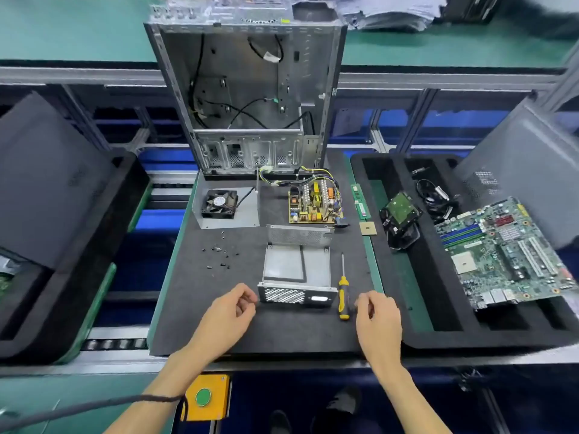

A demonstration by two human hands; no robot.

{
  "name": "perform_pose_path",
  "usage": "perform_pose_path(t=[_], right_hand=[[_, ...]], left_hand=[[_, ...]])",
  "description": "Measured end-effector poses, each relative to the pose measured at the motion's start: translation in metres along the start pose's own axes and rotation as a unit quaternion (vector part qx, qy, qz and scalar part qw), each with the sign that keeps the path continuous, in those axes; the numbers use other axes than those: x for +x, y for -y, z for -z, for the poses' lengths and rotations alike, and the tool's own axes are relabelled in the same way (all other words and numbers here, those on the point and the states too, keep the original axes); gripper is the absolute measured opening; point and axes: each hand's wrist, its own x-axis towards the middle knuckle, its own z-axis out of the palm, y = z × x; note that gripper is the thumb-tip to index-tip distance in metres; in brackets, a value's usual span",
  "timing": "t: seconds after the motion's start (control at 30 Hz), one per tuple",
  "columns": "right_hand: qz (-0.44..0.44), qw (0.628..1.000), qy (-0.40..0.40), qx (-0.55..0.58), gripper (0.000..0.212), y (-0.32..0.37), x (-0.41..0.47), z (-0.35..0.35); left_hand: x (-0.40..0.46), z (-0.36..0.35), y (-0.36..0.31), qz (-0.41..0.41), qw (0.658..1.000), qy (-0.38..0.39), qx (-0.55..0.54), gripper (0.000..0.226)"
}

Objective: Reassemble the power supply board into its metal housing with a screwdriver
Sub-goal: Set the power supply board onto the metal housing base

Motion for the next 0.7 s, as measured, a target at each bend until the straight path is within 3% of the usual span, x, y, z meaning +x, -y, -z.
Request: perform_pose_path(t=[0.13,0.23,0.33,0.53,0.63,0.7], right_hand=[[-0.033,0.984,0.047,0.168,0.035,0.019,-0.016,0.005],[-0.026,0.973,0.144,0.178,0.044,0.033,-0.018,-0.001],[-0.074,0.959,0.205,0.180,0.029,0.047,-0.012,-0.007],[-0.102,0.956,0.159,0.226,0.020,0.049,0.003,-0.005],[-0.102,0.957,0.145,0.229,0.029,0.042,0.013,-0.005],[-0.099,0.955,0.143,0.239,0.033,0.040,0.020,-0.006]], left_hand=[[0.012,0.005,-0.012,0.021,0.999,-0.045,-0.014,0.018],[0.031,0.007,-0.027,0.018,0.995,-0.086,-0.036,0.023],[0.050,0.007,-0.043,-0.007,0.996,-0.085,-0.034,0.039],[0.078,0.005,-0.068,-0.034,0.995,-0.075,0.053,0.071],[0.086,0.004,-0.067,-0.016,0.994,-0.056,0.097,0.067],[0.088,0.006,-0.063,-0.013,0.993,-0.043,0.111,0.050]])
